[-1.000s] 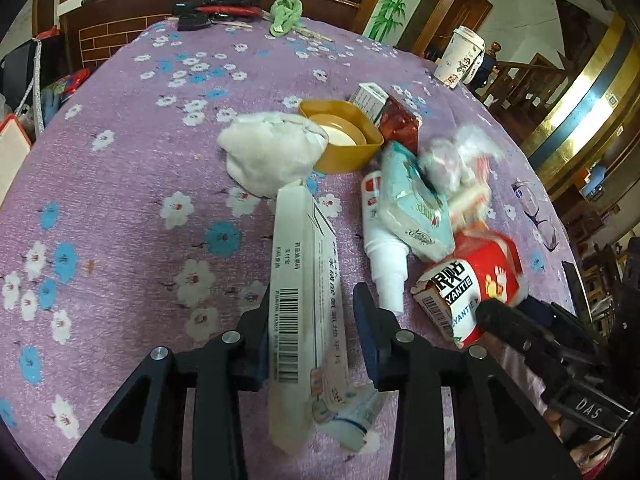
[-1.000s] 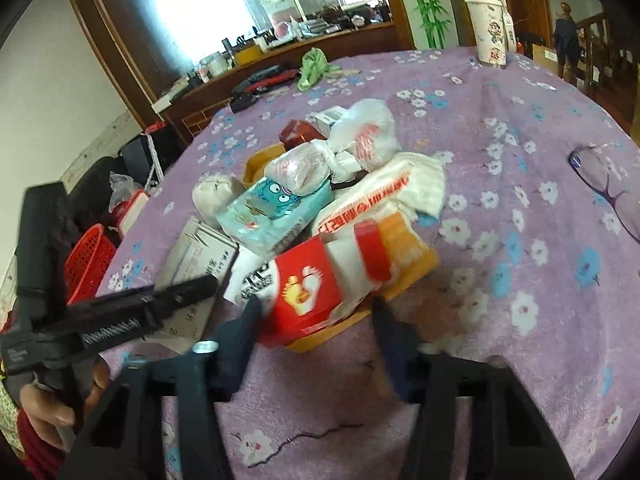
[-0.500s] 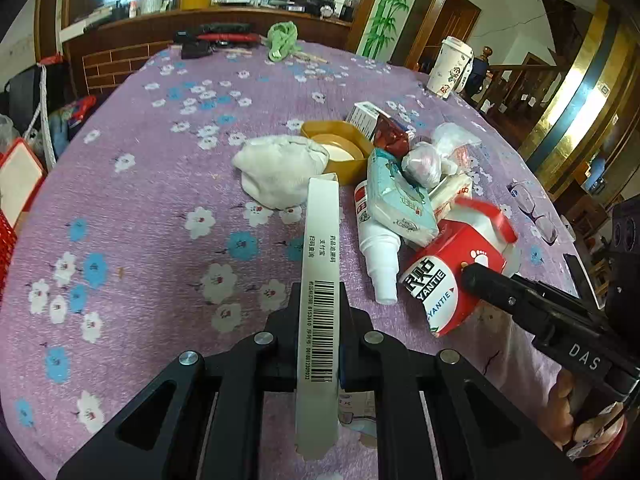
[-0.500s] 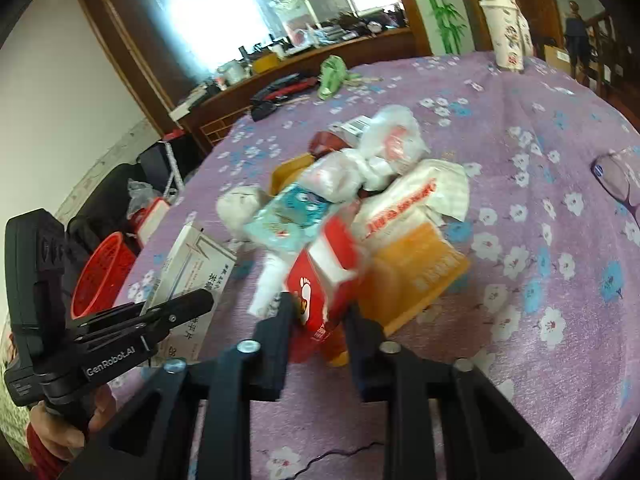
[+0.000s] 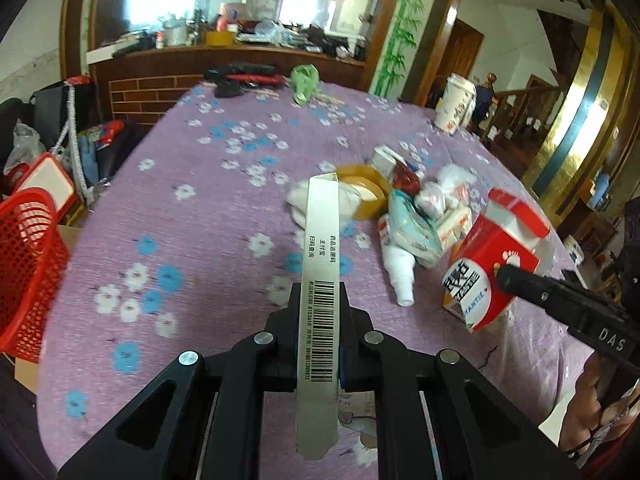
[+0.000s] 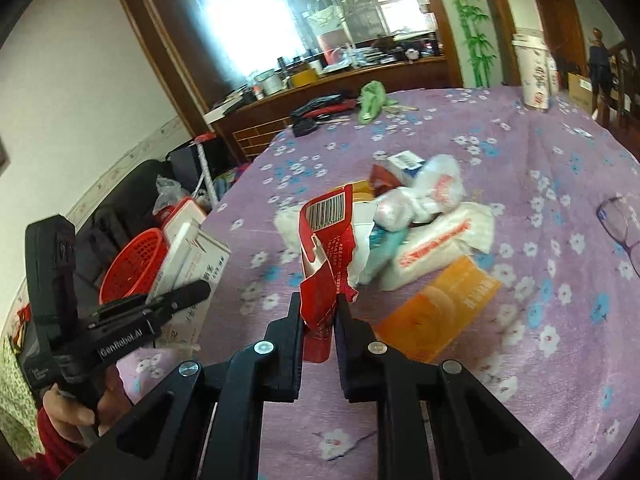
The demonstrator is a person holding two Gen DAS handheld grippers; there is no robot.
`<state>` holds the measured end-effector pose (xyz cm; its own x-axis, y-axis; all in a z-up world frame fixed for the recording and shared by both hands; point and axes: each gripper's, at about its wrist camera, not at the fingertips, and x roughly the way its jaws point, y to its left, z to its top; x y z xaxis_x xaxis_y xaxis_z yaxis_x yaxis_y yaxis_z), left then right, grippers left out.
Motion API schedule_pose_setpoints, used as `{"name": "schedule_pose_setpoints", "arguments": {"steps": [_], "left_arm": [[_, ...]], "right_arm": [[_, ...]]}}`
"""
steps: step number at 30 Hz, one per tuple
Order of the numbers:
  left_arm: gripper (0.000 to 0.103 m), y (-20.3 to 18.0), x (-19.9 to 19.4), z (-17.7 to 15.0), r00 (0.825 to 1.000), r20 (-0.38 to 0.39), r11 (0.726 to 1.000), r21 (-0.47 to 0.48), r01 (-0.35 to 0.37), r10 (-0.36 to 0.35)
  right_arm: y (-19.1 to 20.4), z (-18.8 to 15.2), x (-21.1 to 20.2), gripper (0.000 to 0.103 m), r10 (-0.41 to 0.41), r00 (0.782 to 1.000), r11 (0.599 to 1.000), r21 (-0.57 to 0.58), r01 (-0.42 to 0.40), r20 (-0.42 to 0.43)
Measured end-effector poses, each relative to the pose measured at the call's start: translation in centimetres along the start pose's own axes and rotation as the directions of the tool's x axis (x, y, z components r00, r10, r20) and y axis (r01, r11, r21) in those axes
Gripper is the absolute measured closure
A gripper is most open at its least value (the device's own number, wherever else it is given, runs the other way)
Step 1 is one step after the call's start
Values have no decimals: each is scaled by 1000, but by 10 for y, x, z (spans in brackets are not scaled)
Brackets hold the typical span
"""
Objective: Collect trash
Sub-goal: 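Carry the strip and the red box with both grippers over the red basket, then open both grippers to drop the strip and box into the basket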
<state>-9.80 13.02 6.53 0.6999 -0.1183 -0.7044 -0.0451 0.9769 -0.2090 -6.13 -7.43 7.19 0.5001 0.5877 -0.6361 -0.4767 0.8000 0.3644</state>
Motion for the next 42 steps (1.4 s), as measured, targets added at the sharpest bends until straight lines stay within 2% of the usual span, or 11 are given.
{"name": "schedule_pose_setpoints", "arguments": {"steps": [7,11,15,25,31,33,34,35,36,38,42], "left_arm": [[91,50,-44,7,994,78,995,-72,-74,79],[91,94,-71,9,981,115,980,-135,-143,159],[91,145,-93,7,960,134,952,-219,-213,246],[91,248,-99,-5,920,87,875,-356,-330,382],[91,279,-97,-12,912,67,847,-403,-346,404],[84,284,-95,-12,912,57,842,-412,-349,406],[67,287,-96,-12,914,54,839,-423,-343,402],[48,288,-97,-13,913,58,834,-432,-342,404],[43,287,-101,-15,905,74,829,-439,-347,418],[43,282,-104,-15,898,87,831,-427,-357,431],[43,263,-110,-16,906,110,849,-409,-334,409]], "right_arm": [[49,17,18,88,74,995,993,-82,-79,-62],[85,29,34,88,130,986,981,-131,-143,-105],[131,42,58,88,184,971,962,-173,-209,-149],[255,60,144,88,256,934,907,-272,-321,-249],[300,60,188,84,276,916,895,-270,-355,-290],[302,60,199,73,277,912,898,-257,-357,-303],[300,61,202,67,276,910,902,-245,-356,-310],[297,61,202,65,278,909,904,-235,-357,-311],[292,61,200,65,288,907,904,-225,-363,-307],[283,62,191,65,291,910,905,-224,-362,-295],[253,60,156,58,270,930,918,-225,-327,-249]]}}
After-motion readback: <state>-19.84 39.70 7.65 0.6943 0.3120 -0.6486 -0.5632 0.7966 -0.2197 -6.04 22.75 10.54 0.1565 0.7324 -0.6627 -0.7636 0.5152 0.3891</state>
